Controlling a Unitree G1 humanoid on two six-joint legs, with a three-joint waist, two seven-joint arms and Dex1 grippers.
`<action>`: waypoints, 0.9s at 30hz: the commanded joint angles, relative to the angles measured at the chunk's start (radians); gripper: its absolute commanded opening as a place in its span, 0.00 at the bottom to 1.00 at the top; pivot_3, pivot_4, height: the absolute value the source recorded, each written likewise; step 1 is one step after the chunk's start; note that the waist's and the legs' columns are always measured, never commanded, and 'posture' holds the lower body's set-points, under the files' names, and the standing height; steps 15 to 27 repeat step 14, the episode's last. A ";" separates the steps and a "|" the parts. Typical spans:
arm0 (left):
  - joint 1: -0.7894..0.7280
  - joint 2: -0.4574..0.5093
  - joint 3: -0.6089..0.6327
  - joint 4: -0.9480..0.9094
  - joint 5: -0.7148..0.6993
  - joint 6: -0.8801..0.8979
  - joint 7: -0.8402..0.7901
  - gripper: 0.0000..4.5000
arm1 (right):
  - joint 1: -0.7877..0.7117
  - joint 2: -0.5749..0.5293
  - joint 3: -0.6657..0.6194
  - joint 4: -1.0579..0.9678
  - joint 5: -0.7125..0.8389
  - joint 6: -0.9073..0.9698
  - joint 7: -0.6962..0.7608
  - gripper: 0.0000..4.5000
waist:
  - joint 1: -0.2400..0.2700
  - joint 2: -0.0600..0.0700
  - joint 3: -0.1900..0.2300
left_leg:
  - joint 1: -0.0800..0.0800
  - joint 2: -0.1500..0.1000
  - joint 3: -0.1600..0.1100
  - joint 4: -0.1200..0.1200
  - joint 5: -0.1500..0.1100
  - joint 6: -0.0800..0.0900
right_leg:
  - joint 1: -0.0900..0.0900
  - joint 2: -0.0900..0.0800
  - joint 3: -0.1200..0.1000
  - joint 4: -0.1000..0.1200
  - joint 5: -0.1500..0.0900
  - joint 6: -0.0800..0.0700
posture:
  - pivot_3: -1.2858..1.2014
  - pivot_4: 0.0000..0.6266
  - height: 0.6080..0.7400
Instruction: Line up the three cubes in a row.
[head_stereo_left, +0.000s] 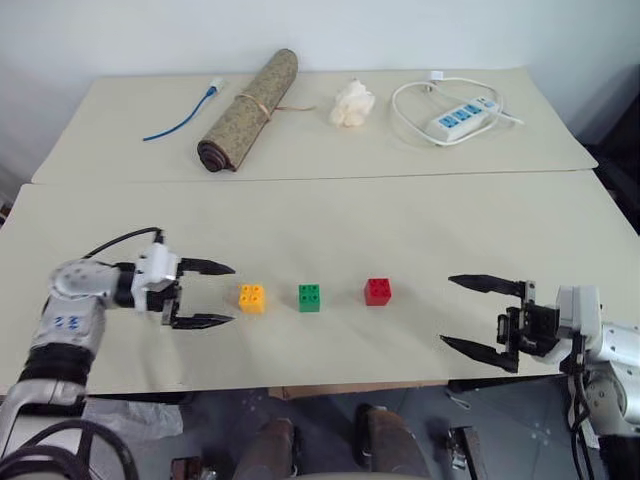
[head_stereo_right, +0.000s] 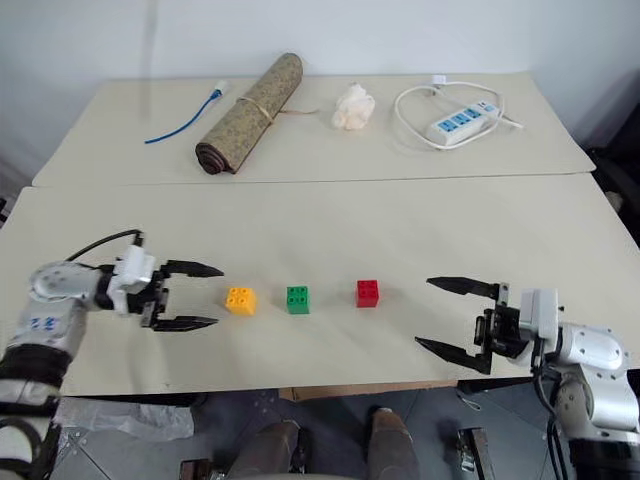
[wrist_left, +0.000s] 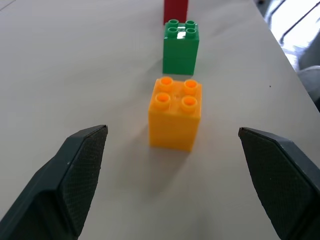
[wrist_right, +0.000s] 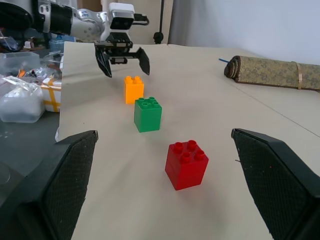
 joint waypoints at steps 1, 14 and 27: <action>0.123 0.043 0.137 -0.130 -0.009 0.011 0.090 0.99 | -0.089 -0.059 -0.007 0.063 -0.009 0.001 0.056 1.00 | -0.003 0.000 0.000 | 0.000 0.000 0.000 0.000 0.000 0.000 | 0.000 0.000 0.001 0.000 0.000 0.000 | 0.52 0.24 1.00; 0.407 0.025 0.375 -0.478 -0.035 0.155 0.313 0.99 | -0.376 -0.096 0.120 0.273 -0.098 -0.097 0.140 1.00 | 0.000 0.003 0.002 | -0.001 0.000 -0.003 -0.002 -0.001 -0.001 | 0.001 -0.001 0.003 -0.006 0.000 -0.001 | 0.52 0.24 1.00; 0.407 0.025 0.375 -0.478 -0.035 0.155 0.313 0.99 | -0.376 -0.096 0.120 0.273 -0.098 -0.097 0.140 1.00 | 0.000 0.003 0.002 | -0.001 0.000 -0.003 -0.002 -0.001 -0.001 | 0.001 -0.001 0.003 -0.006 0.000 -0.001 | 0.52 0.24 1.00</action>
